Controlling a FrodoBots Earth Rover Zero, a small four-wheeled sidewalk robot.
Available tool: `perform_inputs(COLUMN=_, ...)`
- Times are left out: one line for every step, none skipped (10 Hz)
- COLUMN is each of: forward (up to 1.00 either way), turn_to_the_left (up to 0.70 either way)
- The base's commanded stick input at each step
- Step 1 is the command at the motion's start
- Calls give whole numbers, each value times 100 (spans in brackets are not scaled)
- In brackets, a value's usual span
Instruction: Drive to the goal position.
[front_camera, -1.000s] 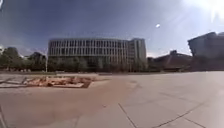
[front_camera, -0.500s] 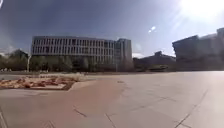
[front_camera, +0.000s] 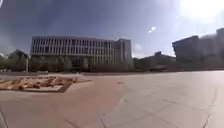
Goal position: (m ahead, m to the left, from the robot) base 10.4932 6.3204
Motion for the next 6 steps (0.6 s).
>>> perform_inputs(forward=70, turn_to_the_left=0)
perform_inputs(forward=70, turn_to_the_left=0)
perform_inputs(forward=70, turn_to_the_left=0)
perform_inputs(forward=70, turn_to_the_left=0)
perform_inputs(forward=70, turn_to_the_left=0)
perform_inputs(forward=70, turn_to_the_left=0)
